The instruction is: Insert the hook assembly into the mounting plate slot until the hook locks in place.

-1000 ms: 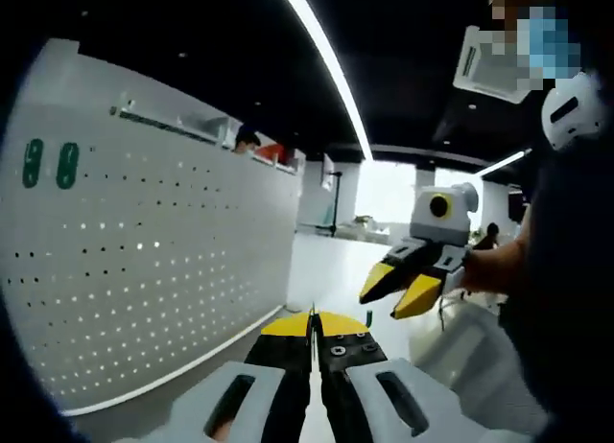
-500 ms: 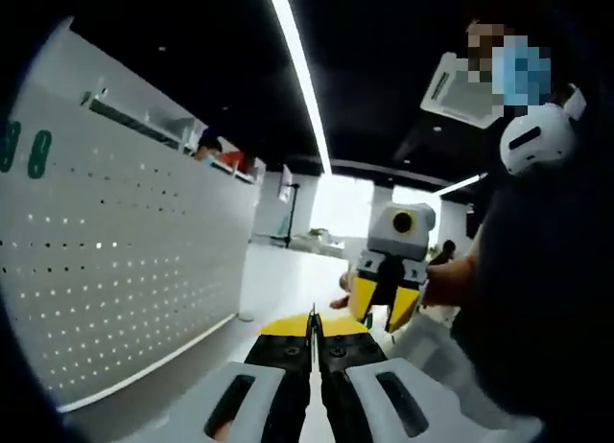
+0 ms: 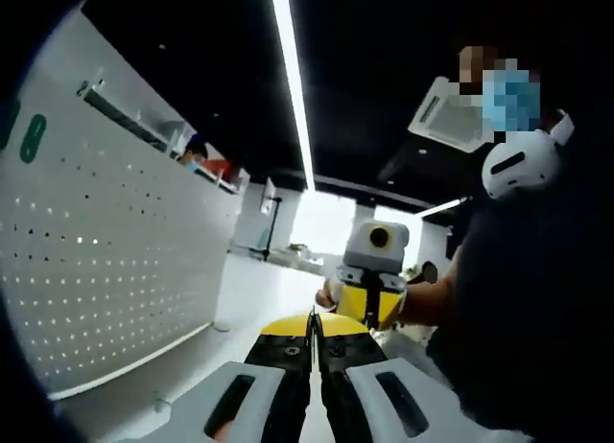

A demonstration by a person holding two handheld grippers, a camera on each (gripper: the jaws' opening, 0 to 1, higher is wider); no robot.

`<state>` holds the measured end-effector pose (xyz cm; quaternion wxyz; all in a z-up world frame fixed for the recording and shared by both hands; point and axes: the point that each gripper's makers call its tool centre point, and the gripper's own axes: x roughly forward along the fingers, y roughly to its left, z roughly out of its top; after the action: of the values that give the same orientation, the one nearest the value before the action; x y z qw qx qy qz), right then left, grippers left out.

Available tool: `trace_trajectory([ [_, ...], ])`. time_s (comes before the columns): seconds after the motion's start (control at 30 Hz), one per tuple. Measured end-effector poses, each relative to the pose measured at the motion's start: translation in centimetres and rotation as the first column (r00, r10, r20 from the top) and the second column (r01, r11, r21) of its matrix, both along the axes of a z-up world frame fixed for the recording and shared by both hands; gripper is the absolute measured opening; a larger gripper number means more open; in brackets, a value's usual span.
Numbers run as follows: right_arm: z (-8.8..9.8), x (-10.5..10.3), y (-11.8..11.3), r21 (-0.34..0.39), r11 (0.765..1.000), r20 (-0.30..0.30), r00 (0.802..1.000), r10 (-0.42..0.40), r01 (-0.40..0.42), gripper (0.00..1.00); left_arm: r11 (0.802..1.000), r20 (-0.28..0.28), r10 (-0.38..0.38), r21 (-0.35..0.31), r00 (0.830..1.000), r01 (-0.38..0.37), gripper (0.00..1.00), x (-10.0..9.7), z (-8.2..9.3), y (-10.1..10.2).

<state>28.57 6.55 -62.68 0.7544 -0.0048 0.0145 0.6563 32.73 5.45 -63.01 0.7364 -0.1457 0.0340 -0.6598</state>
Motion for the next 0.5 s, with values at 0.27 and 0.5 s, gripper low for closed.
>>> trace_trajectory([
  [0.27, 0.2, -0.1, 0.1, -0.008, 1.000, -0.015, 1.000, 0.014, -0.015, 0.02, 1.000, 0.016, 0.012, -0.025, 1.000, -0.011, 0.01, -0.1, 0.3, 0.1],
  [0.5, -0.8, 0.2, 0.2, -0.061, 0.998, -0.030, 0.999, 0.015, -0.017, 0.01, 0.992, 0.097, 0.040, 0.117, 0.994, -0.051, 0.02, 0.0, -1.2, -0.2],
])
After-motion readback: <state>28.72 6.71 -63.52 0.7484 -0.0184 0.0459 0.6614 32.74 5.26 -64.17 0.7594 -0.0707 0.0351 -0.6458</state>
